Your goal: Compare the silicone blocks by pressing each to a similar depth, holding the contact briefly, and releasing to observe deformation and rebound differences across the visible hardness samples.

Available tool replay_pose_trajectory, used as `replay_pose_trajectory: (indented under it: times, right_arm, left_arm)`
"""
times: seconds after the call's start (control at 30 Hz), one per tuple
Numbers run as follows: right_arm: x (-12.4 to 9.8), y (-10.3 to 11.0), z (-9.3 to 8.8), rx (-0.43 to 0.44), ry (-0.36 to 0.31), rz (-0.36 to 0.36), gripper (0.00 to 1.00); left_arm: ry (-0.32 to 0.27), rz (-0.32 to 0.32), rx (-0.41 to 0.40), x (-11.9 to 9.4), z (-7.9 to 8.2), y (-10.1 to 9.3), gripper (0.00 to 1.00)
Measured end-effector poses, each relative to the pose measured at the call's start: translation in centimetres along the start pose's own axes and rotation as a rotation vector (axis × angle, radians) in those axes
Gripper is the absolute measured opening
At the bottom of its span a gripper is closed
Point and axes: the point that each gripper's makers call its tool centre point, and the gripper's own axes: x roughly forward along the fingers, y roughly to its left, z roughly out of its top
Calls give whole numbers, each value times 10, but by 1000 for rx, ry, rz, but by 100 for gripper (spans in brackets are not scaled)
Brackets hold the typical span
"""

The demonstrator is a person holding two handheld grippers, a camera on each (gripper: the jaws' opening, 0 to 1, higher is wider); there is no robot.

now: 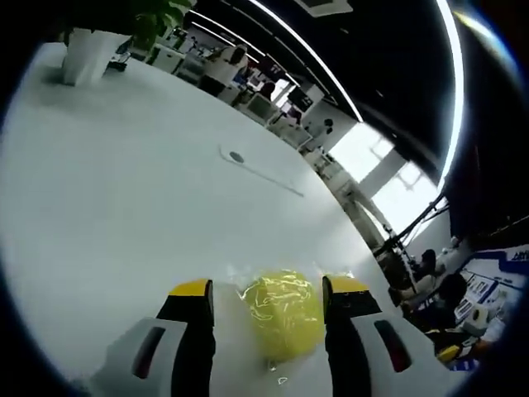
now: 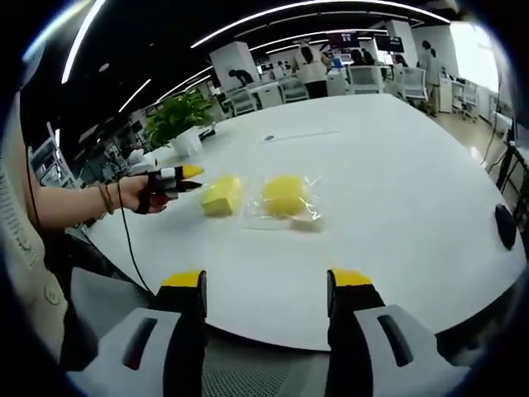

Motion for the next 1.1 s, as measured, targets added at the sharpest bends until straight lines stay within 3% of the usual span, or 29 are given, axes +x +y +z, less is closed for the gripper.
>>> replay_pose_trajectory:
  times: [0.23, 0.43, 0.77, 0.9, 1.1]
  right_arm:
    - [-1, -5, -3, 6, 12, -15, 54]
    - [-1, -6, -6, 10, 24, -22, 53]
    - [1, -10, -6, 9, 33, -27, 51]
    - [0, -12, -7, 8, 37, -33, 50]
    - [-1, -16, -6, 8, 39, -42, 49]
  left_arm:
    - [-11, -20, -84, 16, -3, 2, 50]
    - [-42, -51, -185, 25, -3, 1, 43]
    - [-106, -64, -458, 31, -8, 11, 22]
    - [-105, -54, -455, 35, -12, 11, 14]
    - [-126, -59, -467, 40, -10, 9, 13]
